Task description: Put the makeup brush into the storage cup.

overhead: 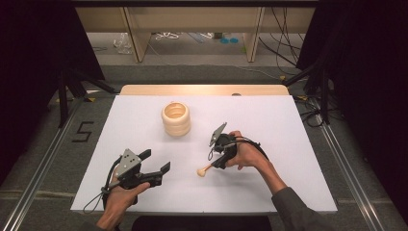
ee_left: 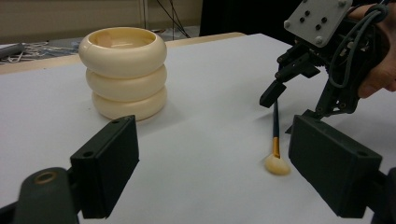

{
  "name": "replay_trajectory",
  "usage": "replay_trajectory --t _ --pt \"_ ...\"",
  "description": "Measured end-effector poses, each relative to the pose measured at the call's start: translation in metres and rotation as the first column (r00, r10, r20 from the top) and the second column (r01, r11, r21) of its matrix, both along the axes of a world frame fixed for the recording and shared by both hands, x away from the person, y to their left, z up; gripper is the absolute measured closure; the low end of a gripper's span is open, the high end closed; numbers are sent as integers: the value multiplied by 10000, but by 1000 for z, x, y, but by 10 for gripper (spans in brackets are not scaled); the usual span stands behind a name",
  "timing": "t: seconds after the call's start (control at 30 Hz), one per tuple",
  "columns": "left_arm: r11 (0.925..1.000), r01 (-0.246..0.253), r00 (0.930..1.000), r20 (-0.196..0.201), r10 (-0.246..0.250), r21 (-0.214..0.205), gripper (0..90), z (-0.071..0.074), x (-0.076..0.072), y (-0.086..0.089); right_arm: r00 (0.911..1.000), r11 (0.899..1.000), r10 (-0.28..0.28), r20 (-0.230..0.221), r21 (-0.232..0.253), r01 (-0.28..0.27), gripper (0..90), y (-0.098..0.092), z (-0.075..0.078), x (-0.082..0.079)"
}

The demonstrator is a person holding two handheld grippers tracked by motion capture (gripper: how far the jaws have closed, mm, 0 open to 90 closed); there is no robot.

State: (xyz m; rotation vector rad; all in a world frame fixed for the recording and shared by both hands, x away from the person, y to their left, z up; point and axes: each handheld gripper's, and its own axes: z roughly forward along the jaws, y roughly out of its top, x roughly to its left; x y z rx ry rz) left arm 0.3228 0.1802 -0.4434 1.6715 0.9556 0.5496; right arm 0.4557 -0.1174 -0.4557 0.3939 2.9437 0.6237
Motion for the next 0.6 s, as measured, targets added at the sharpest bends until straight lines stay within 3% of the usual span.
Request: replay_trajectory --t 0.6 --pt "10000 7 10000 -24 -8 -14 159 0 0 0 9995 9987 249 -202 -444 -258 401 8 -6 1"
